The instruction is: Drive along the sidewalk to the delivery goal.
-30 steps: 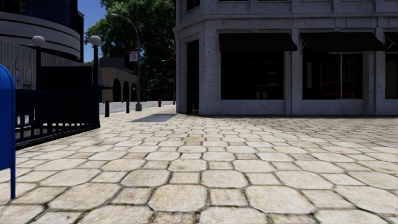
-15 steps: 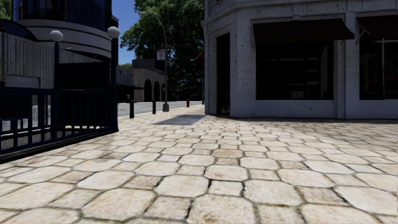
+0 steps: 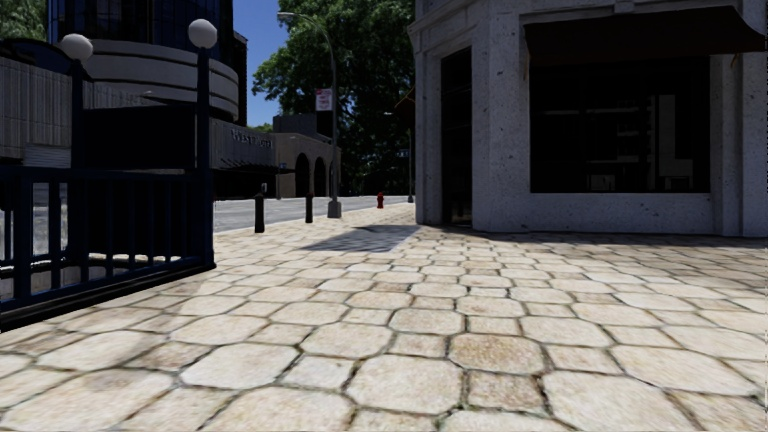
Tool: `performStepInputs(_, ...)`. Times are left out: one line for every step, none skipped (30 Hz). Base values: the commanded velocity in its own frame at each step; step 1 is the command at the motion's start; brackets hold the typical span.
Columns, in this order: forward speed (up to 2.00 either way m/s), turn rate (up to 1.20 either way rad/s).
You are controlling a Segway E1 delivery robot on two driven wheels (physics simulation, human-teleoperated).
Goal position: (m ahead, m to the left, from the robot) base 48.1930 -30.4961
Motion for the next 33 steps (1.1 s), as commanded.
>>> performStepInputs(2.00, 0.00)
performStepInputs(2.00, 0.00)
performStepInputs(2.00, 0.00)
performStepInputs(2.00, 0.00)
performStepInputs(2.00, 0.00)
performStepInputs(2.00, 0.00)
performStepInputs(2.00, 0.00)
performStepInputs(2.00, 0.00)
performStepInputs(2.00, 0.00)
performStepInputs(2.00, 0.00)
performStepInputs(2.00, 0.00)
performStepInputs(2.00, 0.00)
performStepInputs(2.00, 0.00)
performStepInputs(2.00, 0.00)
performStepInputs(2.00, 0.00)
performStepInputs(2.00, 0.00)
performStepInputs(2.00, 0.00)
performStepInputs(2.00, 0.00)
performStepInputs(2.00, 0.03)
performStepInputs(2.00, 0.17)
performStepInputs(2.00, 0.25)
performStepInputs(2.00, 0.25)
performStepInputs(2.00, 0.27)
performStepInputs(2.00, 0.28)
performStepInputs(2.00, 0.28)
performStepInputs(2.00, 0.28)
performStepInputs(2.00, 0.28)
performStepInputs(2.00, 0.28)
performStepInputs(2.00, 0.28)
performStepInputs(2.00, 0.28)
performStepInputs(2.00, 0.28)
performStepInputs(2.00, 0.28)
performStepInputs(2.00, 0.28)
